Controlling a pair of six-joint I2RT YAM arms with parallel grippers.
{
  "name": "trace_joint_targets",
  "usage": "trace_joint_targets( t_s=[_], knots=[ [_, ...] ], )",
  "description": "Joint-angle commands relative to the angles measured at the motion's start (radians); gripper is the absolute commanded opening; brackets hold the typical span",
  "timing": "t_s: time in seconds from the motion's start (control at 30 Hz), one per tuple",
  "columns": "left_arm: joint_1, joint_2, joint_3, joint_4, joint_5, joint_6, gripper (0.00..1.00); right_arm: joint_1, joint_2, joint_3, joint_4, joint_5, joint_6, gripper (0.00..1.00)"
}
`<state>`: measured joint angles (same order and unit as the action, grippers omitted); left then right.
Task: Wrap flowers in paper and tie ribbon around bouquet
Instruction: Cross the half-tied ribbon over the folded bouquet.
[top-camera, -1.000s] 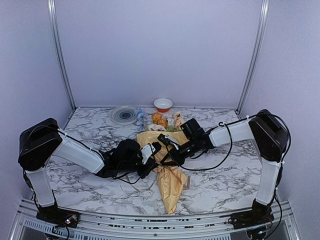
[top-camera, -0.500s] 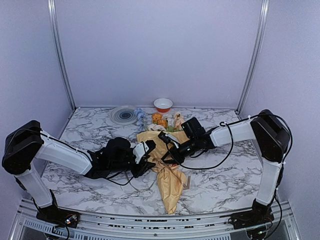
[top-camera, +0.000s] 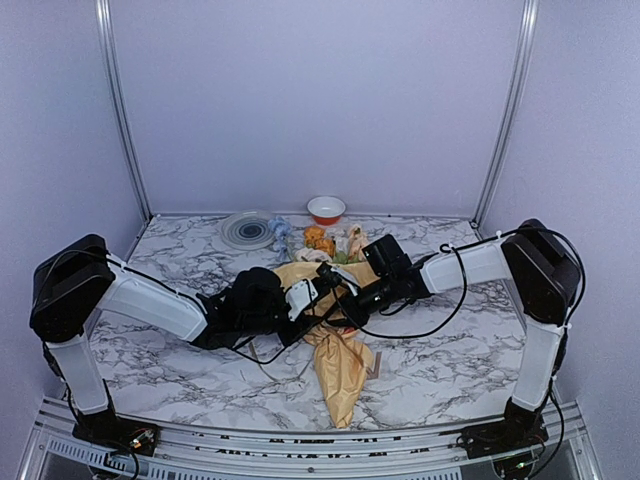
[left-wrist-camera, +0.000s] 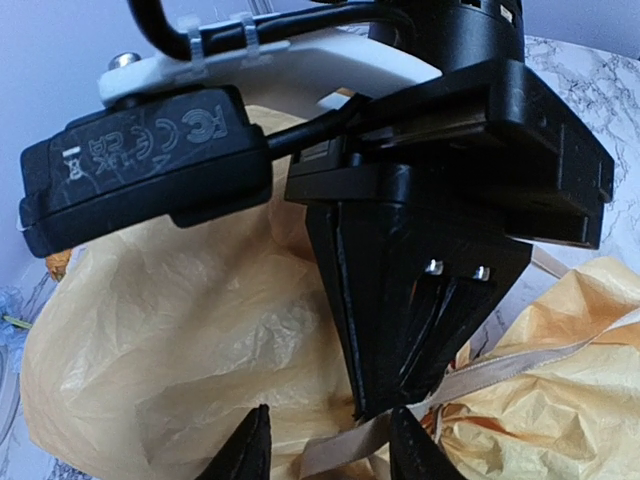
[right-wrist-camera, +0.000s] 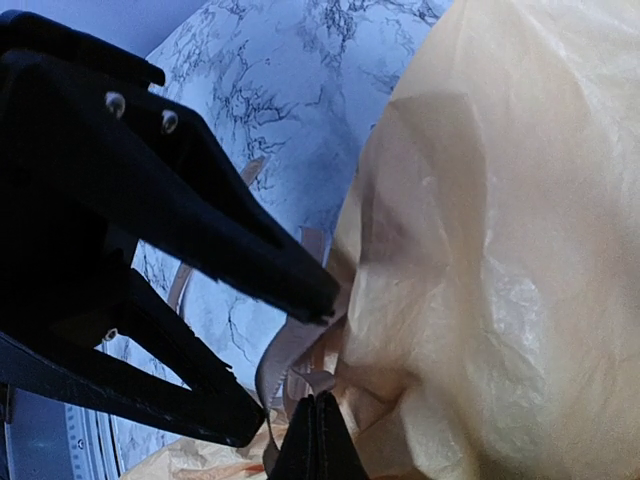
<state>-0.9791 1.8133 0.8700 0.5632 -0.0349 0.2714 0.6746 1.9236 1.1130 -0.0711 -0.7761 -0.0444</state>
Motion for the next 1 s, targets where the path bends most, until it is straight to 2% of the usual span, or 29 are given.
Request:
trace_joint_targets(
  t_s=[0.0, 0.2, 0.7, 0.73, 0.8, 0.9, 0.97],
  knots=[
    [-0.002, 0.029, 0.027, -0.002, 0.063, 0.006, 0.33, -0.007, -0.036, -0.006, 0.022, 0.002, 0.014, 0.0],
    [-0.001, 0.016, 0.006, -0.002, 0.072, -0.002, 0.0, -0.007, -0.046, -0.015, 0.028, 0.016, 0.016, 0.0],
    [-0.001, -0.08, -0.09, 0.002, 0.093, -0.052, 0.0, -0.013, -0.066, -0.035, 0.052, 0.128, 0.063, 0.0],
    [-0.001, -0.085, -0.098, 0.002, 0.097, -0.055, 0.03, -0.013, -0.067, -0.038, 0.057, 0.121, 0.066, 0.0],
    [-0.001, -0.092, -0.109, 0.001, 0.093, -0.065, 0.34, -0.013, -0.062, -0.036, 0.064, 0.107, 0.072, 0.0],
    [0.0, -0.132, -0.152, -0.002, 0.054, -0.08, 0.5, -0.014, -0.06, -0.038, 0.065, 0.098, 0.079, 0.0],
    [0.0, -0.174, -0.207, -0.006, 0.018, -0.077, 0.56, -0.014, -0.062, -0.045, 0.07, 0.095, 0.084, 0.0]
  ],
)
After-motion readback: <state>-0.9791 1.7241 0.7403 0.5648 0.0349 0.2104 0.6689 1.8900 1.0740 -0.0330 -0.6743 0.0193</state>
